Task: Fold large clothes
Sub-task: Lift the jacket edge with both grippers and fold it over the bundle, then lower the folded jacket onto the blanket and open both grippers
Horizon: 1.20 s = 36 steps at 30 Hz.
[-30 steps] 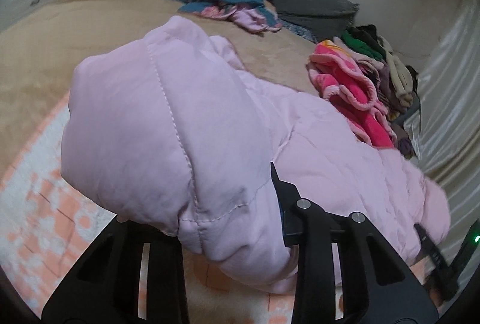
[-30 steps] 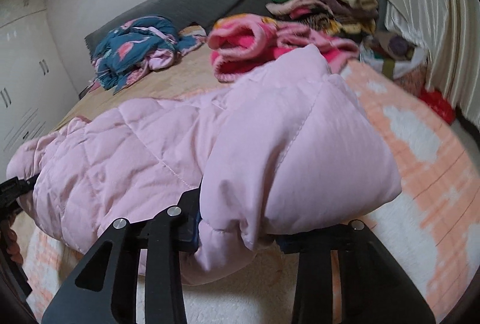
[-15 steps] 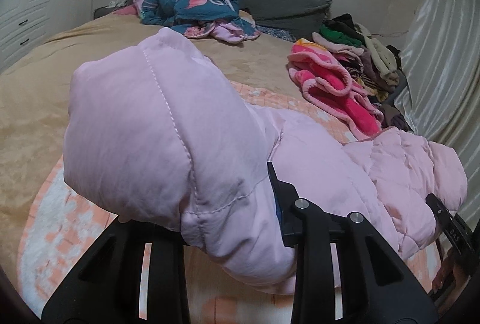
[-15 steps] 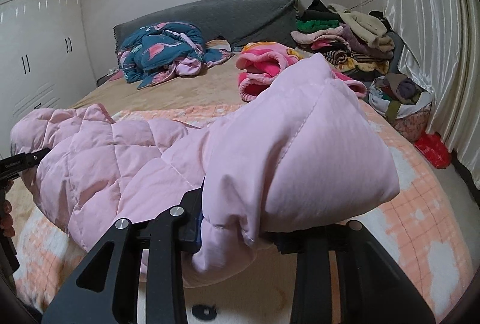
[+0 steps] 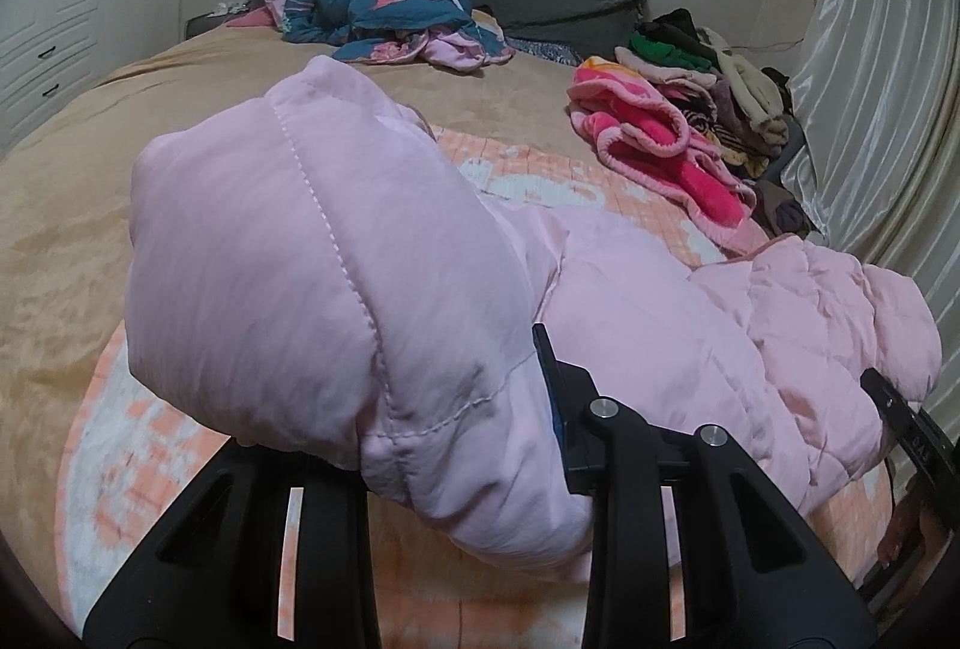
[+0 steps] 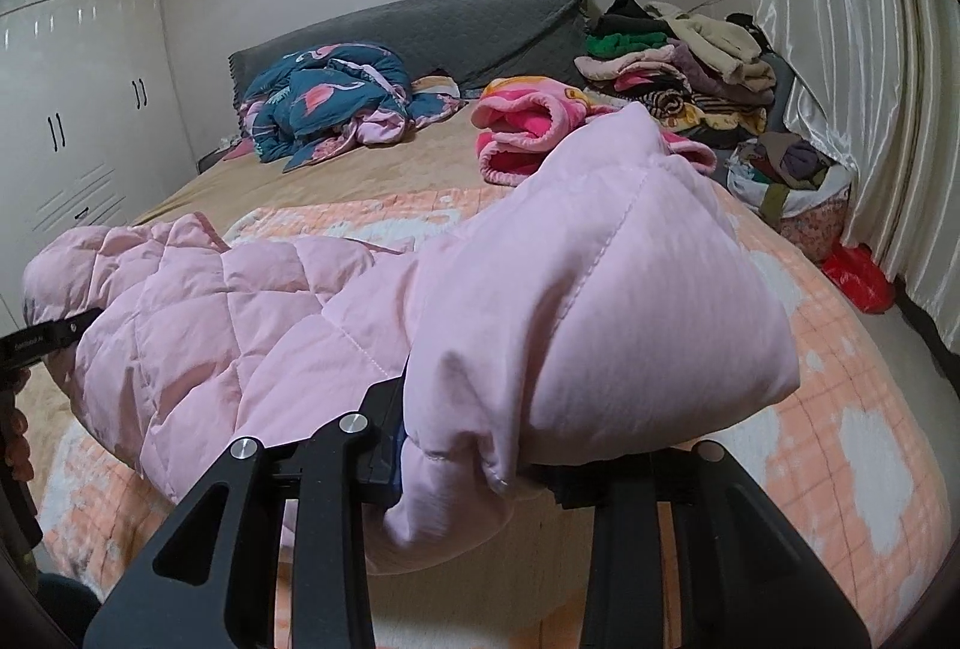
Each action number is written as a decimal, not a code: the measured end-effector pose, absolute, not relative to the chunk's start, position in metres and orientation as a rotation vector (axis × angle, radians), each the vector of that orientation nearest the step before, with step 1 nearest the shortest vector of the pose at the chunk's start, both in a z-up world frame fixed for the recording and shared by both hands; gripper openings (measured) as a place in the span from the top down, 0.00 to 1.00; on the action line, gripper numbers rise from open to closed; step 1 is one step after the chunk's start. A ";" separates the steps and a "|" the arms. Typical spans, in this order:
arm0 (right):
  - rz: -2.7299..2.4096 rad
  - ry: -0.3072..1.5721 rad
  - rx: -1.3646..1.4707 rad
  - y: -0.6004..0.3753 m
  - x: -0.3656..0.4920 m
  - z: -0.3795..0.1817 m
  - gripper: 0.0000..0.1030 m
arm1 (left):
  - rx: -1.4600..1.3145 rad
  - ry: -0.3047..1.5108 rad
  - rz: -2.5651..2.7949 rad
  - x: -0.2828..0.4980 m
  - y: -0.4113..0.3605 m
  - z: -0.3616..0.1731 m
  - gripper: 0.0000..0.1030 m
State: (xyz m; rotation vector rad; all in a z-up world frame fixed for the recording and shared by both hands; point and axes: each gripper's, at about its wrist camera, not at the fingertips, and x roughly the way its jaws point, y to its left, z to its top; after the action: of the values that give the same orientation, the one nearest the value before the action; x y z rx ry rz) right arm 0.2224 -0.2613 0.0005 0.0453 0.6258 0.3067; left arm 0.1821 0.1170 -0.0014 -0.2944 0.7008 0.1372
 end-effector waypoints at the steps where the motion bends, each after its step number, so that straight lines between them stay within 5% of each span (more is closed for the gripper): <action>1: 0.304 0.630 0.047 -0.262 0.221 -0.001 0.69 | -0.287 0.706 0.140 0.178 0.116 -0.004 0.78; 23: 0.217 0.790 0.265 -0.295 0.204 -0.056 0.60 | -0.239 0.782 0.168 0.150 0.104 -0.045 0.72; 36: 0.191 0.862 0.330 -0.312 0.207 -0.075 0.39 | -0.218 0.814 0.182 0.140 0.099 -0.055 0.68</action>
State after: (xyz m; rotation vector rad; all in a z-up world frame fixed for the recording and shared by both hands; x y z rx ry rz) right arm 0.2075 -0.3121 -0.0748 0.3303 0.8620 0.1914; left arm 0.1404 0.0990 -0.0549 -0.2177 0.8136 0.1816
